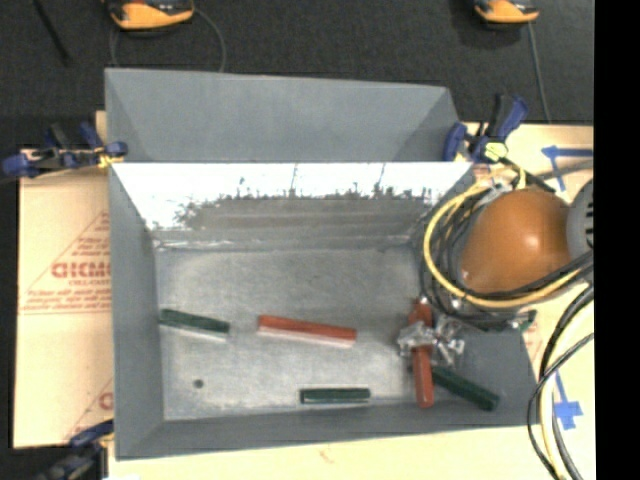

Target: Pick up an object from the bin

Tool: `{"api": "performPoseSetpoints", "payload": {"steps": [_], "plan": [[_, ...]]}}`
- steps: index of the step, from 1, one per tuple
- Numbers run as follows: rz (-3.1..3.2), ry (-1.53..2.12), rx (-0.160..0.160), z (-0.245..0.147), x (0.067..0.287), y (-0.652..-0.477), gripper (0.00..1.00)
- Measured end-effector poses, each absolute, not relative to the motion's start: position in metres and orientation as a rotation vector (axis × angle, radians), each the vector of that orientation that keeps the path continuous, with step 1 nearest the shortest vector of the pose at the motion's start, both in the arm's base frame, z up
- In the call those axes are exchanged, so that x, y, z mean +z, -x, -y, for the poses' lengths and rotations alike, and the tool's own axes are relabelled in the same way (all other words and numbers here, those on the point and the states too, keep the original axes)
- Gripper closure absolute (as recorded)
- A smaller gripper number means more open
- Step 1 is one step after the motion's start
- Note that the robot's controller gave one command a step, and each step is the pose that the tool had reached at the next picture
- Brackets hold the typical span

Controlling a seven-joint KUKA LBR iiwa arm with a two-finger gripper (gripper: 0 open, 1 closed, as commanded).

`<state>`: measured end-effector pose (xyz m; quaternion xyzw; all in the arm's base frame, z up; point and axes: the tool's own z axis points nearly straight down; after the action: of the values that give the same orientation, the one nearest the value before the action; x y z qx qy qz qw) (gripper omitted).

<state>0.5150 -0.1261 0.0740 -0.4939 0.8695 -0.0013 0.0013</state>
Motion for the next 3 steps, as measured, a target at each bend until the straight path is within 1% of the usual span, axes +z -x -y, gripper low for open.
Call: {"api": "performPoseSetpoints", "payload": {"steps": [1,2,3], "plan": [[-2.732,1.533,-0.012,0.121,0.258,-0.526,1.00],[-2.738,1.533,0.000,0.120,0.253,-0.524,0.00],[-2.711,1.590,0.010,0.077,0.168,-0.532,0.00]]}}
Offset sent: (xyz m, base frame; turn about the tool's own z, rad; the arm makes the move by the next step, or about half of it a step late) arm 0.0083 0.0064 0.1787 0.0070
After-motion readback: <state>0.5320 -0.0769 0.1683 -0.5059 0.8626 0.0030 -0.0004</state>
